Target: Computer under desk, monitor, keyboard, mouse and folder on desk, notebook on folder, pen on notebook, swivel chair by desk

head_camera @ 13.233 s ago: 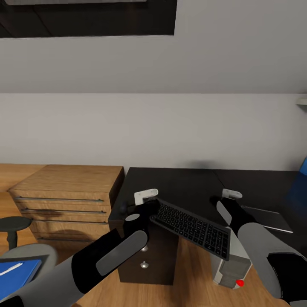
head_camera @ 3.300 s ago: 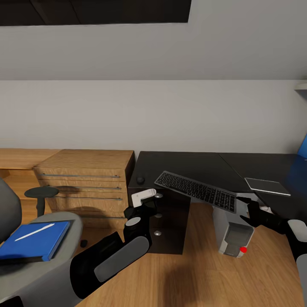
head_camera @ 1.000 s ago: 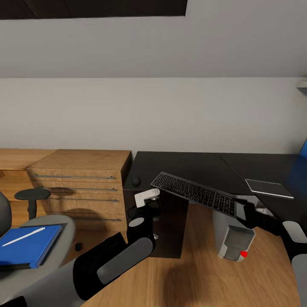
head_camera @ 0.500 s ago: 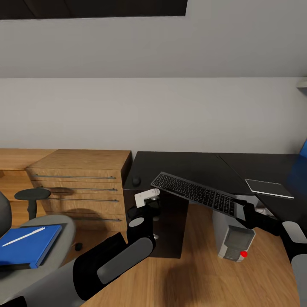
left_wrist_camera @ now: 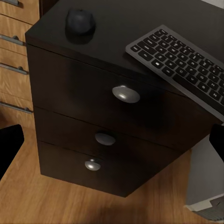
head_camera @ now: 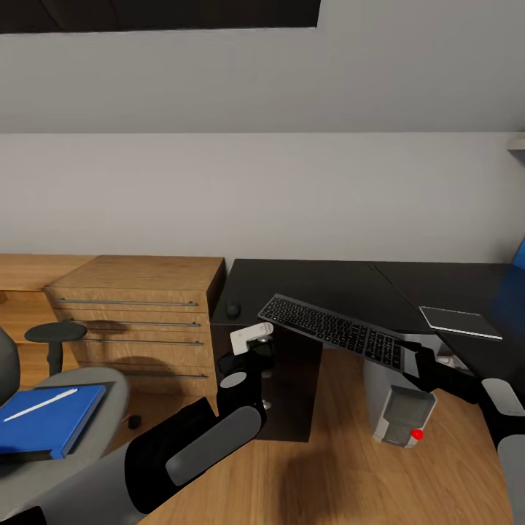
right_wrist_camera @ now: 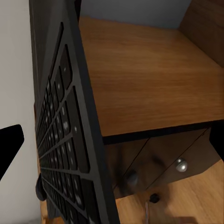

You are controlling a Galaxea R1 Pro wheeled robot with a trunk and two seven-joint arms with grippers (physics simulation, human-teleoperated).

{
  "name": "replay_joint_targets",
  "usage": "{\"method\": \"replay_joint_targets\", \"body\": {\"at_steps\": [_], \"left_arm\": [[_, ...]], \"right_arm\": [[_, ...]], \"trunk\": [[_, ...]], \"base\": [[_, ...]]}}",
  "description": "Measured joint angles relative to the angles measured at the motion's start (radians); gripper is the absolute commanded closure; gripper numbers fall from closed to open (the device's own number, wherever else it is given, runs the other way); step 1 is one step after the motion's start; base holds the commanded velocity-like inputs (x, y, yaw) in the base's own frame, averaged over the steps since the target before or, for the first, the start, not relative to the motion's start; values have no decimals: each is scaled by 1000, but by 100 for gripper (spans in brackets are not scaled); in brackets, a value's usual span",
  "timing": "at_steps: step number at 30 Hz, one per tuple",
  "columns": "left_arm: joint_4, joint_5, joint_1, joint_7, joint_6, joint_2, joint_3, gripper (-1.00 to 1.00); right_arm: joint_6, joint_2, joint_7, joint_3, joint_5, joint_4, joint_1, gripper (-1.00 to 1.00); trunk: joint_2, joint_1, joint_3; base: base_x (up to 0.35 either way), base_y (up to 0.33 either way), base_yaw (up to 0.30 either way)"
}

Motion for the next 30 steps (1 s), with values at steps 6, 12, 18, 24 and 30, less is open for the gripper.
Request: {"method": "replay_joint_targets", "body": {"at_steps": [6,12,18,24,30], "left_arm": [[0,1,0,-1,0,0,0,-100],[0,1,0,-1,0,0,-1,-100],[0,1,0,-1,0,0,-2,-100],[1,2,0,-1,0,0,-3,-100],[0,2,0,-1,0,0,-3,-100]], "right_arm": [[0,0,1,2,1,0,0,-100],[2,0,1,6,1,-1,0,-100],[2,0,1,7,1,-1,0,-100],[3,0,1,7,1,0,0,-100],[4,0,1,7,0,0,0,-100]], "trunk": [[0,0,0],[35,-19,16],[35,-19,16],[35,-19,16],[35,-19,16]], "base": [[0,0,0],[0,0,0],[0,0,0],[0,0,0],[0,0,0]]}}
